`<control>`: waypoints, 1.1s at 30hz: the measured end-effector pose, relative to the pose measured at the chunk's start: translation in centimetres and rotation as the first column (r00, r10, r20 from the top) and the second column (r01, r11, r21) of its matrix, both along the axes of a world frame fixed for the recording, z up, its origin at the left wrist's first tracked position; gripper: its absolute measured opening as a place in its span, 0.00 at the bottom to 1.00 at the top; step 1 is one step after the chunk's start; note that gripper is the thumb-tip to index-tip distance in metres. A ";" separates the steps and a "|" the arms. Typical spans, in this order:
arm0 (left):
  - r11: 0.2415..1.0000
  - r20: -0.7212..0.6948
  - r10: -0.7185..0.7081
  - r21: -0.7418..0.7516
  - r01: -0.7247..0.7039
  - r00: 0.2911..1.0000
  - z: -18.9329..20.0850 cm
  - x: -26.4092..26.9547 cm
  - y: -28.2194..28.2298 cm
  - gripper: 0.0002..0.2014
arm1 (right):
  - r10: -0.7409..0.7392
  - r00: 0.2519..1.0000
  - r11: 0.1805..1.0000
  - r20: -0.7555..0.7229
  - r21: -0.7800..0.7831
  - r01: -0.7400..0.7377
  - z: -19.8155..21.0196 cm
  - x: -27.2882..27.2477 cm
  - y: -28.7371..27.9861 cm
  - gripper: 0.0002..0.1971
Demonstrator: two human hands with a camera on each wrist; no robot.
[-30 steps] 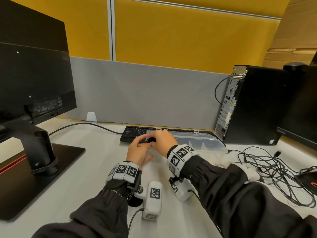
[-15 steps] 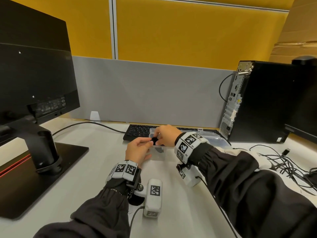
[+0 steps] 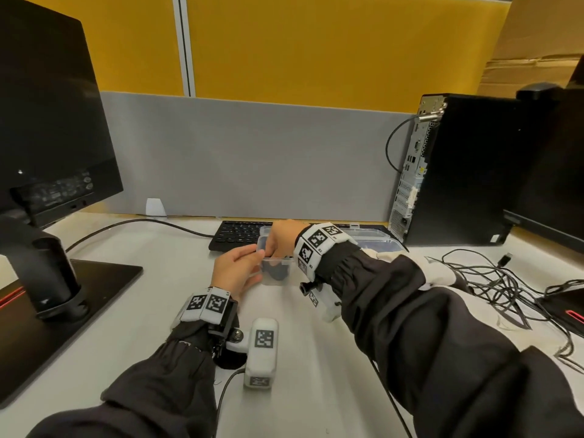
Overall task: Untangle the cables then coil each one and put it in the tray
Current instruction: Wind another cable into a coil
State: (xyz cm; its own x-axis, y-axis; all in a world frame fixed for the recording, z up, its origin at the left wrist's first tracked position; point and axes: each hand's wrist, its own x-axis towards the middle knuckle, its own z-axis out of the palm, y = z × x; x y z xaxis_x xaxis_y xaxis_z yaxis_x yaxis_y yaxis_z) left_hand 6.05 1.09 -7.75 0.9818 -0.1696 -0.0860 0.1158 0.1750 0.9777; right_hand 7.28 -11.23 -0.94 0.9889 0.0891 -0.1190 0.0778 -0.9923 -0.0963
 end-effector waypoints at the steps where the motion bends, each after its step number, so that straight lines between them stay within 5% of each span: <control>1: 1.000 -0.010 -0.001 -0.004 0.001 1.000 0.0 0.0 0.0 0.15 | 0.000 1.000 1.000 -0.001 -0.003 0.000 -0.1 -0.2 0.0 0.05; 5: 1.000 -0.042 -0.017 -0.023 0.016 0.999 0.0 -0.1 0.1 0.15 | 0.106 0.994 0.991 -0.007 -0.078 -0.106 0.8 -3.0 -2.4 0.17; 8: 0.998 -0.061 -0.043 -0.044 0.040 0.997 -0.2 0.0 0.2 0.14 | -0.056 0.988 0.948 0.141 0.317 0.009 2.7 -6.9 -6.3 0.21; 11: 0.997 -0.067 -0.068 -0.049 0.064 0.995 -0.2 0.0 0.3 0.13 | -0.228 0.974 0.849 0.015 0.492 0.191 4.3 -11.1 -10.5 0.18; 14: 0.997 -0.057 -0.067 -0.027 0.066 0.996 0.0 -0.1 0.4 0.09 | -0.244 0.952 0.926 -0.183 0.249 0.285 4.4 -15.4 -12.9 0.17; 19: 0.991 -0.002 -0.119 0.062 0.119 0.993 1.6 -0.3 1.2 0.17 | -0.253 0.857 0.960 -0.448 -0.227 0.165 0.8 -19.6 -14.1 0.22; 26: 0.881 0.358 -0.133 0.469 -0.055 0.924 4.8 -3.8 1.4 0.11 | -0.111 0.963 0.916 -0.246 -0.401 0.003 -2.4 -20.8 -14.0 0.08; 28: 0.856 0.425 -0.268 0.517 0.012 0.865 5.6 -6.6 0.7 0.11 | -0.077 0.986 0.961 -0.147 -0.273 0.034 -1.6 -21.0 -13.3 0.03; 30: 0.818 0.444 -0.441 0.557 0.145 0.780 5.8 -9.3 -0.2 0.18 | -0.041 0.999 0.999 0.012 0.022 0.041 0.2 -21.2 -12.4 0.02; 33: 0.704 0.422 -0.657 0.641 0.307 0.625 5.3 -12.0 -2.4 0.30 | -0.024 0.977 0.910 0.213 0.410 -0.067 3.4 -21.9 -10.6 0.06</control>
State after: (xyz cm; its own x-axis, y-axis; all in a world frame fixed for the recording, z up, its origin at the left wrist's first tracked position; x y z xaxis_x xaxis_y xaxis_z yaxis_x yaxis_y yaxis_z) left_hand -5.96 -1.27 -2.41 0.6236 -0.7407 0.2500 -0.5751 -0.2181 0.7885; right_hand -14.65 -21.84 2.44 0.9841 0.1069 0.1417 0.1624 -0.8644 -0.4759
